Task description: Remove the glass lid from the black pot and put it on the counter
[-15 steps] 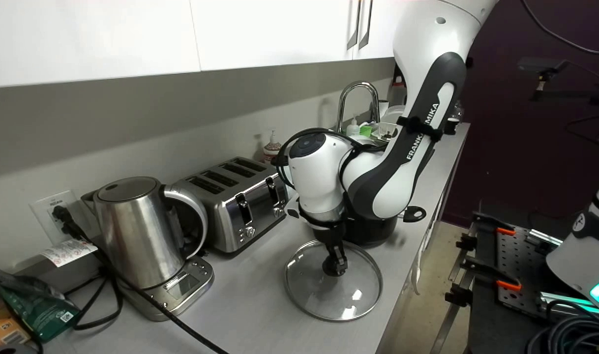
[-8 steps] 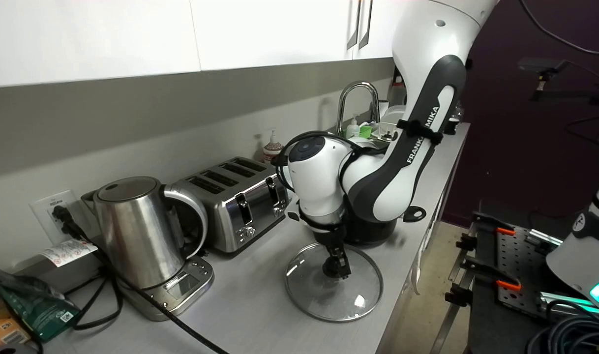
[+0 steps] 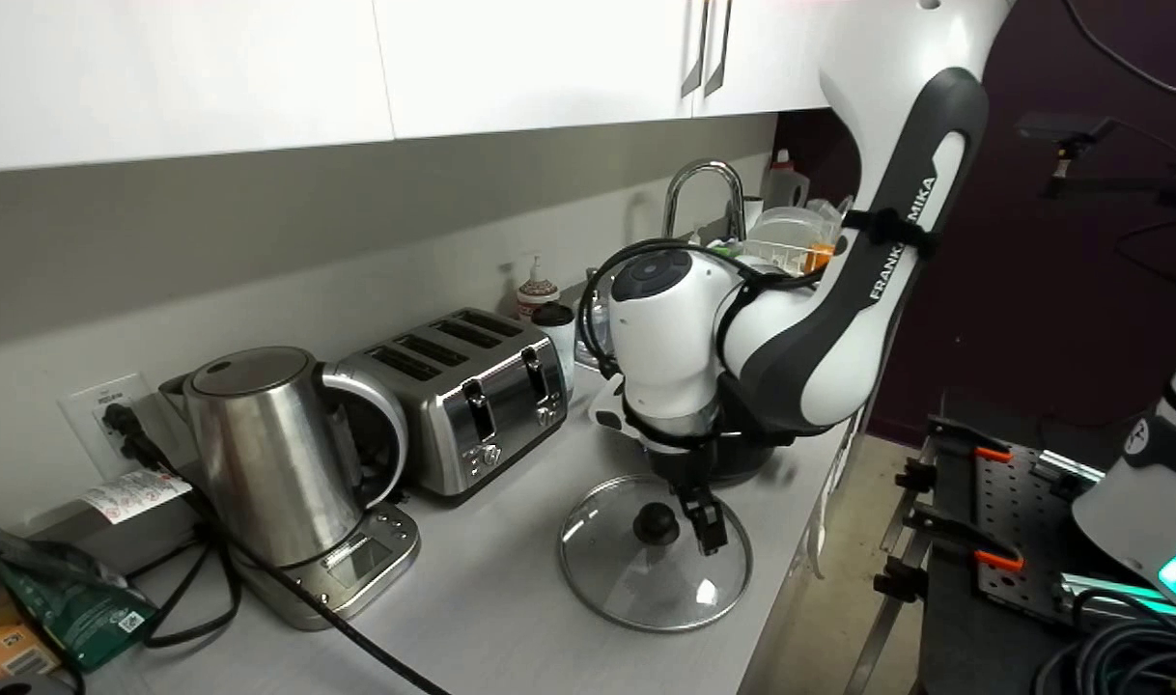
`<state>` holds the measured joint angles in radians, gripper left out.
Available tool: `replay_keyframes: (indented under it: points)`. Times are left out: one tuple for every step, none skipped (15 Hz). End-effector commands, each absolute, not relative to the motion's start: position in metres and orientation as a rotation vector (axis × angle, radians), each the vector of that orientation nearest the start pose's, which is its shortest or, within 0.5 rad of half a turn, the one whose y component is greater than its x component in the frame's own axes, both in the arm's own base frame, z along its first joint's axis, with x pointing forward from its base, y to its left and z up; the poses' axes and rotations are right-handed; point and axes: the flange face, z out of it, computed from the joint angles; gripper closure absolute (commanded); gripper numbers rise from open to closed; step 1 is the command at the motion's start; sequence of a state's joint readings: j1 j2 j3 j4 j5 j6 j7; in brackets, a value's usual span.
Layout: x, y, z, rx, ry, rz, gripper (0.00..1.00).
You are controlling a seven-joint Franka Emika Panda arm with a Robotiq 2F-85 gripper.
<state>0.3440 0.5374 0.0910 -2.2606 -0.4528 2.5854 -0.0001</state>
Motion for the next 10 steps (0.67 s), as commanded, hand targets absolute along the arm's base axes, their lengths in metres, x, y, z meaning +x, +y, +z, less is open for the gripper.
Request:
replay_keyframes:
  points:
    - [0.402,0.199,0.147,-3.039,-1.241,0.202,0.0]
    - [0.392,0.192,0.155,-3.037,-1.209,0.182,0.0]
    - [0.382,0.186,0.163,-3.036,-1.183,0.17,0.0]
    - [0.371,0.179,0.169,-3.032,-1.165,0.167,0.0]
    - [0.362,0.173,0.174,-3.028,-1.148,0.158,0.0]
    - [0.353,0.168,0.18,-3.027,-1.133,0.146,0.0]
    - [0.345,0.164,0.184,-3.025,-1.116,0.141,0.0]
    - [0.338,0.16,0.189,-3.025,-1.107,0.14,0.0]
    - [0.333,0.156,0.192,-3.021,-1.1,0.139,0.0]
    - [0.351,0.167,0.177,-3.033,-1.102,0.189,0.0]
